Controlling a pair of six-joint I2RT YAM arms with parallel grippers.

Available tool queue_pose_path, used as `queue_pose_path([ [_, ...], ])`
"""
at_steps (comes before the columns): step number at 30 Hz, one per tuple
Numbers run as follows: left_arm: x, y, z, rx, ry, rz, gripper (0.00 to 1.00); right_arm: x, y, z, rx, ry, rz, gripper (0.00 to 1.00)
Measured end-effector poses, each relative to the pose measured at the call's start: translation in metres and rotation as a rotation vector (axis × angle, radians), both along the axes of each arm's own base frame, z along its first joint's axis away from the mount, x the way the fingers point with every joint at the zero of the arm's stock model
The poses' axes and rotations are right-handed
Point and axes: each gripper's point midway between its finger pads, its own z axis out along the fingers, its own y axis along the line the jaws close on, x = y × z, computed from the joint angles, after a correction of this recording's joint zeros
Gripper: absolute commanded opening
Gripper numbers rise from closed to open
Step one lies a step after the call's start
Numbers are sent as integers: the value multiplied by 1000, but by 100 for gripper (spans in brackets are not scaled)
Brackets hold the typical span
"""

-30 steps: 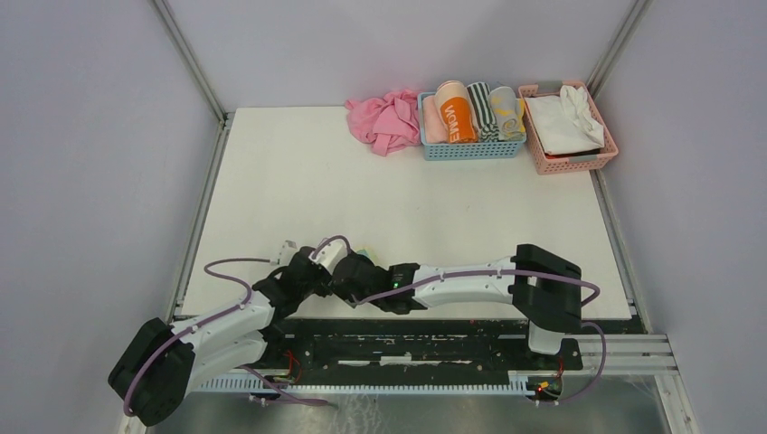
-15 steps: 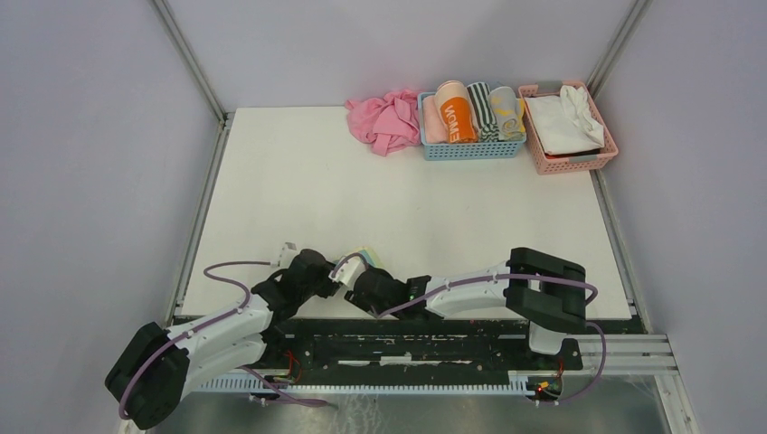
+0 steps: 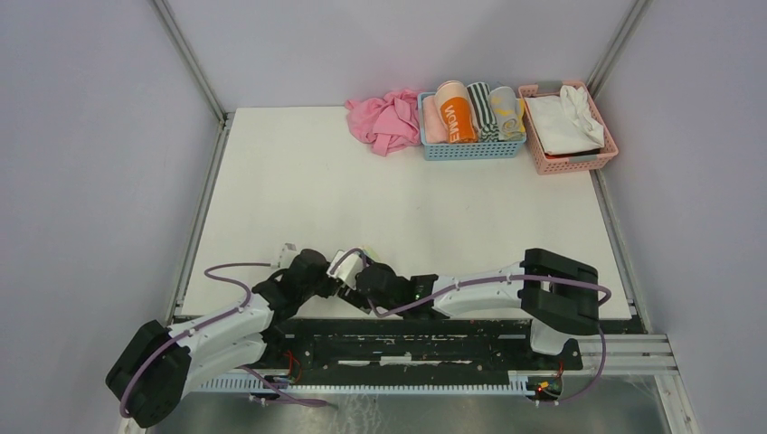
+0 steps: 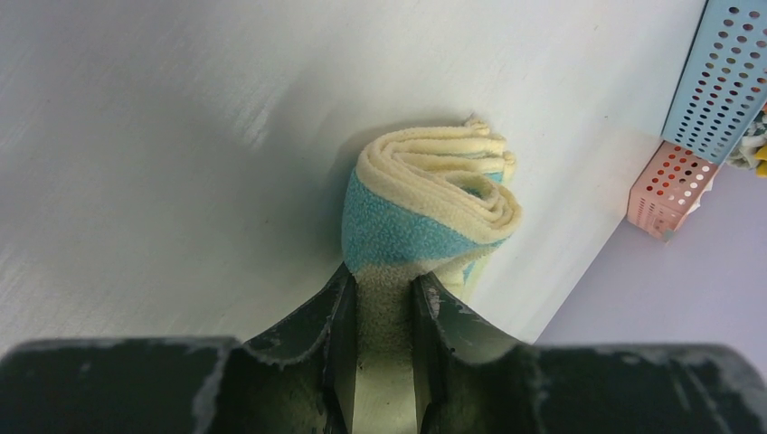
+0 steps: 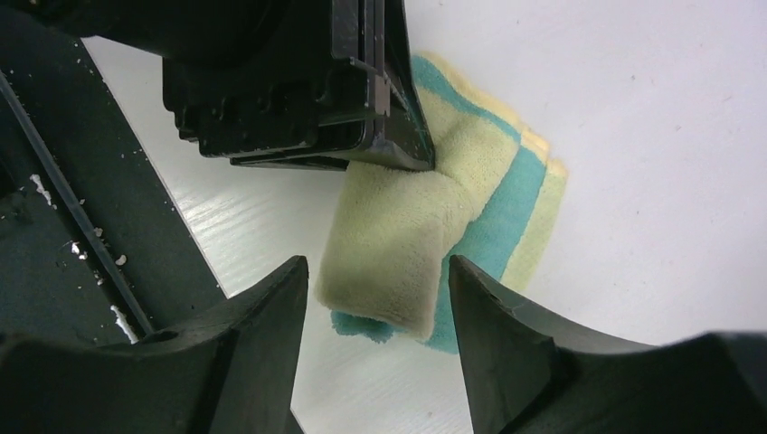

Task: Roll the towels
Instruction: Roll the towel at the center of the board.

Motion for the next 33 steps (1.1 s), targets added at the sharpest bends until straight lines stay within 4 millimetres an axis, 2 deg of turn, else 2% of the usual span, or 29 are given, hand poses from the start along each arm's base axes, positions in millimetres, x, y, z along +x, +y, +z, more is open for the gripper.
queue_pose_path([
  [3,0,0,-1,0,2,-1,30,1,3,-2,-2,-14,11,64],
  [9,0,0,0,-9,7,10,30,-2,5,-24,-58,-16,27,62],
  [15,0,0,-1,-26,17,26,30,-6,10,-33,-120,-63,-3,59],
  [19,-1,-1,-2,-46,21,35,31,-1,5,-35,-152,-97,-60,44],
  [25,-4,3,2,-71,-6,48,42,3,1,-32,-117,-31,-64,21],
  [26,-5,4,4,-77,-12,49,43,4,-1,-31,-99,-1,-58,14],
  [27,-5,4,6,-80,-18,50,44,5,-3,-30,-76,36,-49,2],
  [30,-6,7,13,-87,-42,57,48,11,-11,-27,5,163,-35,0],
  [33,-5,11,19,-90,-64,70,56,15,-17,-28,81,286,-18,0],
])
